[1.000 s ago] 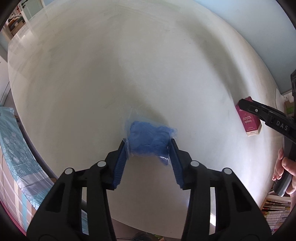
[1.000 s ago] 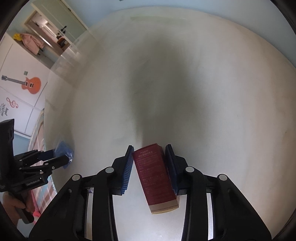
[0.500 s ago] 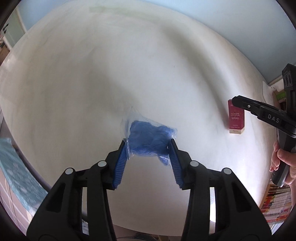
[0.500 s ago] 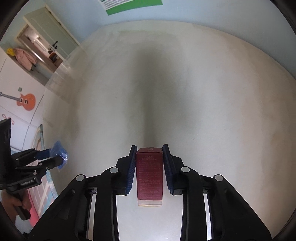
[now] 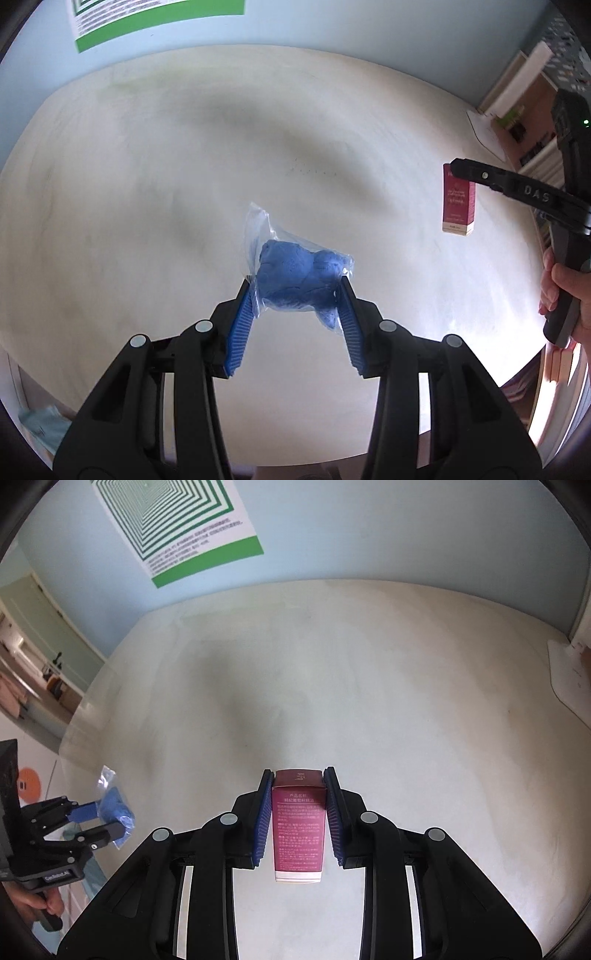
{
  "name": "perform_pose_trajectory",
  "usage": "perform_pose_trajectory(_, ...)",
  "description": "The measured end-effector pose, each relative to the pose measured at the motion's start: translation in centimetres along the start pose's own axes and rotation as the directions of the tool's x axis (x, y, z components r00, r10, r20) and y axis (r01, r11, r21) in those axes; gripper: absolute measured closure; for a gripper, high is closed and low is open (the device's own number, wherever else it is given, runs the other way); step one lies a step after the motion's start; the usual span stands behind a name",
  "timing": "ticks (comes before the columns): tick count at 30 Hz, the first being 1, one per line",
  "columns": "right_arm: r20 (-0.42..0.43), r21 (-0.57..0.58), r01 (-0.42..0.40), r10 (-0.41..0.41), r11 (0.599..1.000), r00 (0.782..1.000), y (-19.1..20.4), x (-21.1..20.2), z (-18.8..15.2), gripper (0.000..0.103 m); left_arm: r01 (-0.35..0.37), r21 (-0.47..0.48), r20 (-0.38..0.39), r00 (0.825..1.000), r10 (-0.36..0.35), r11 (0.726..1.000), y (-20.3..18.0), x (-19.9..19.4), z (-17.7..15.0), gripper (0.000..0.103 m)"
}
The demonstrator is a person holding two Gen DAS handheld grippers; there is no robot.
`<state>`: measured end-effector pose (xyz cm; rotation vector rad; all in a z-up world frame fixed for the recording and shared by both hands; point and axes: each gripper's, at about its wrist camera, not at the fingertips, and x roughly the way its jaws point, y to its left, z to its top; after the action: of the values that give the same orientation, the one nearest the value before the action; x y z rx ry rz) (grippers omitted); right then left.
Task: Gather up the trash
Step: 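Carry the blue bag with the left tool while the right tool carries the red box to the wastebasket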
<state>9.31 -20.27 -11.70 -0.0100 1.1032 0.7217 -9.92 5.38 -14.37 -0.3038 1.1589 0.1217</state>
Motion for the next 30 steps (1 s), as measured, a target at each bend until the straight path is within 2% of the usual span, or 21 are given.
perform_pose_trajectory(2, 0.011, 0.022, 0.007, -0.007, 1.000, 1.000, 0.2, -0.6, -0.1, 0.075, 0.010, 0.033, 0.000, 1.000, -0.010, 0.999, 0.1, -0.3, 0.3, 0.062)
perform_pose_trajectory(4, 0.017, 0.045, 0.013, -0.014, 0.999, 1.000, 0.0, -1.1, -0.3, 0.075, 0.019, 0.064, 0.002, 1.000, -0.019, 0.998, -1.4, -0.7, 2.7, 0.062)
perform_pose_trajectory(12, 0.083, 0.125, 0.031, -0.042, 0.992, 0.996, -4.3, -3.7, 0.5, 0.075, 0.050, 0.163, 0.003, 0.999, -0.051, 0.985, -4.1, -0.6, 5.3, 0.062)
perform_pose_trajectory(14, 0.107, 0.146, 0.050, -0.066, 0.988, 0.992, -5.3, -4.9, 0.2, 0.075, 0.049, 0.216, 0.014, 0.998, -0.053, 0.975, -5.2, -0.6, 5.7, 0.062)
perform_pose_trajectory(19, 0.148, 0.242, 0.111, -0.150, 0.964, 0.978, -5.9, -7.5, -1.7, 0.075, 0.124, 0.334, -0.013, 0.992, -0.127, 0.935, -8.2, -0.5, 6.4, 0.062)
perform_pose_trajectory(22, 0.182, 0.337, 0.157, -0.228, 0.928, 0.956, -5.7, -9.9, -4.8, 0.075, 0.174, 0.449, -0.048, 0.984, -0.171, 0.877, -10.4, -0.2, 5.7, 0.062)
perform_pose_trajectory(23, 0.190, 0.373, 0.177, -0.262, 0.911, 0.946, -5.4, -10.7, -6.0, 0.075, 0.198, 0.489, -0.068, 0.980, -0.189, 0.850, -11.0, -0.4, 5.3, 0.062)
perform_pose_trajectory(26, 0.201, 0.483, 0.220, -0.352, 0.847, 0.914, -4.6, -13.2, -10.7, 0.075, 0.241, 0.602, -0.108, 0.969, -0.222, 0.761, -12.9, -0.7, 3.7, 0.062)
perform_pose_trajectory(29, 0.194, 0.588, 0.249, -0.433, 0.770, 0.880, -3.6, -15.7, -16.0, 0.075, 0.294, 0.698, -0.168, 0.954, -0.249, 0.654, -15.0, -0.9, 0.9, 0.062)
perform_pose_trajectory(30, 0.188, 0.623, 0.255, -0.458, 0.740, 0.869, -3.1, -16.5, -17.9, 0.075, 0.305, 0.717, -0.186, 0.950, -0.250, 0.627, -15.9, -0.7, 0.3, 0.062)
